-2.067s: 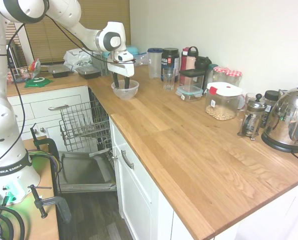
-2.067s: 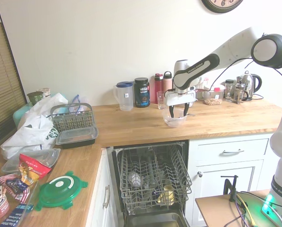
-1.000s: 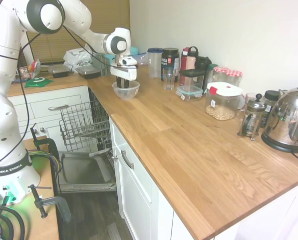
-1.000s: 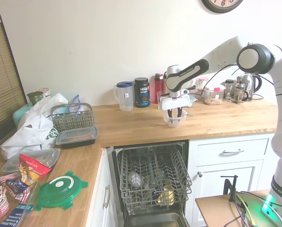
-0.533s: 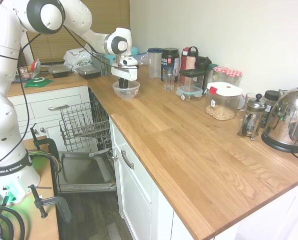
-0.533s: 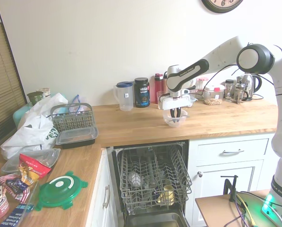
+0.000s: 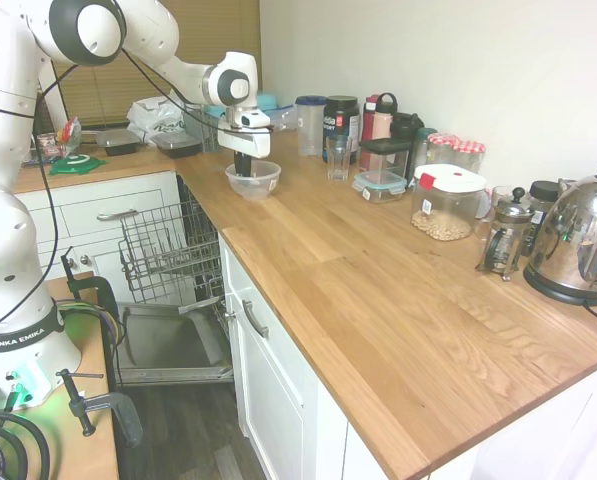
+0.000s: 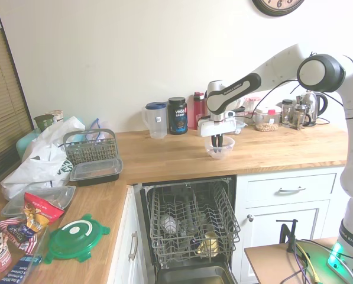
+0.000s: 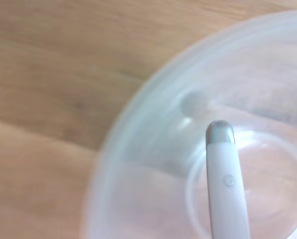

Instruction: Put the fork in the dishwasher

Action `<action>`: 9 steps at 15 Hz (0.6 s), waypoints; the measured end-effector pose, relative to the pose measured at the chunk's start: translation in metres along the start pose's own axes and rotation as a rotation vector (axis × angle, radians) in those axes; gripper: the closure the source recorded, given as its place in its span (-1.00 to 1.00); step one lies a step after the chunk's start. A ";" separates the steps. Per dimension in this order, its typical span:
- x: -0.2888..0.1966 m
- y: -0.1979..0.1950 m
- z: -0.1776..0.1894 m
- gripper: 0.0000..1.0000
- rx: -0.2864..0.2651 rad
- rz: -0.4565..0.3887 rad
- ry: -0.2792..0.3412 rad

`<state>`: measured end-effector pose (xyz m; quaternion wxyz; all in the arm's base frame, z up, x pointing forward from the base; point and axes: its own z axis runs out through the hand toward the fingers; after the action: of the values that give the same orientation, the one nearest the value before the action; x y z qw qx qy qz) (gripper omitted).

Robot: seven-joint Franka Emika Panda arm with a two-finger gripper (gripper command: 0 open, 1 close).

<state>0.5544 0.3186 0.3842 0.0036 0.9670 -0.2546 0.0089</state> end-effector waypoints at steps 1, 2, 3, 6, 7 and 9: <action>-0.010 0.002 -0.007 1.00 0.011 -0.009 0.011; -0.022 0.007 -0.015 1.00 0.024 -0.015 0.024; -0.033 0.015 -0.023 1.00 0.038 -0.023 0.039; -0.079 0.040 -0.059 1.00 0.095 -0.051 0.104; -0.100 0.047 -0.072 1.00 0.114 -0.069 0.128; -0.152 0.063 -0.088 1.00 0.126 -0.111 0.173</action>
<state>0.3895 0.3394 0.4695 -0.0350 0.9736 -0.1981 0.1078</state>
